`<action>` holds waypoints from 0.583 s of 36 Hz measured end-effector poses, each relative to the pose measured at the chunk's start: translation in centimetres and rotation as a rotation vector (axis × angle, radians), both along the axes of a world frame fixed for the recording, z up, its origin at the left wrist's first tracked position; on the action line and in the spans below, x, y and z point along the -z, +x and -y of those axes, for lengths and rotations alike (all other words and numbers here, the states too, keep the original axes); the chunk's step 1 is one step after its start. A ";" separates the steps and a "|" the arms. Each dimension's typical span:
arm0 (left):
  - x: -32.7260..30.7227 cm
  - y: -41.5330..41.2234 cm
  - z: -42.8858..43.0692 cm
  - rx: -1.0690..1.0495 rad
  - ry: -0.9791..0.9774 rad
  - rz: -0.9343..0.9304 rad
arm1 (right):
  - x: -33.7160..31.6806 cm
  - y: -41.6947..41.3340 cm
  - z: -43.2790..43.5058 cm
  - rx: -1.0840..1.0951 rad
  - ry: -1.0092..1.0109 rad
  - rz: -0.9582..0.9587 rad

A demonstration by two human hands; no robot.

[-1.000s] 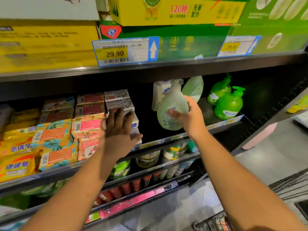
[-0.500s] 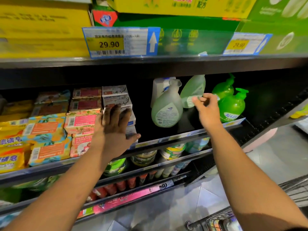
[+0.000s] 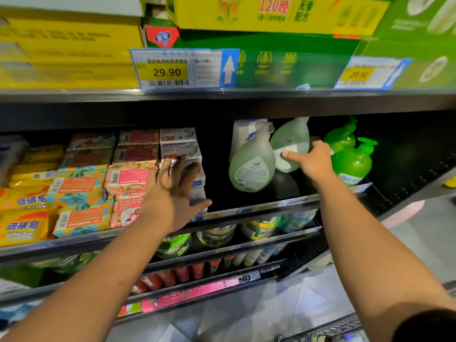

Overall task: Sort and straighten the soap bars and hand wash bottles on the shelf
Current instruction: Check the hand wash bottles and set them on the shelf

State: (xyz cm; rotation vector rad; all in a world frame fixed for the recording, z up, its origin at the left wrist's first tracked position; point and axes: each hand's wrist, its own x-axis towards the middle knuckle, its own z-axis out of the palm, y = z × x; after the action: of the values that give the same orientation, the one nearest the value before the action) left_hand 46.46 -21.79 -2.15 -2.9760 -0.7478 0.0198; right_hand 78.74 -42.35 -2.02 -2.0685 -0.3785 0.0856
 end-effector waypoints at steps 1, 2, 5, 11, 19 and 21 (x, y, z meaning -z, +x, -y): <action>0.0 0.0 0.0 0.001 -0.012 -0.004 | -0.2 -0.4 -0.1 -0.006 -0.025 -0.001; -0.1 0.0 0.0 0.001 -0.023 -0.013 | -0.2 -0.7 -0.2 -0.013 -0.042 0.003; -0.5 0.0 0.1 -0.006 -0.041 -0.038 | -0.8 -2.1 0.0 0.007 -0.065 0.040; -1.4 0.1 -0.1 -0.009 -0.140 -0.024 | -2.9 -6.9 3.1 -0.003 0.023 0.141; -2.9 -0.7 1.8 0.044 -0.484 0.402 | -6.3 -16.4 7.7 -0.104 0.431 -0.040; -4.2 -1.8 4.4 0.081 -0.807 0.493 | -5.8 -18.9 7.8 -0.136 0.555 -0.173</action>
State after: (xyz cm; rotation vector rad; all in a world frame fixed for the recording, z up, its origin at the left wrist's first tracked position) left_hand 44.62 -26.17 2.08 -3.8450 -0.8018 -0.5672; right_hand 59.80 -50.20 3.82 -1.4757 -0.3845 0.2141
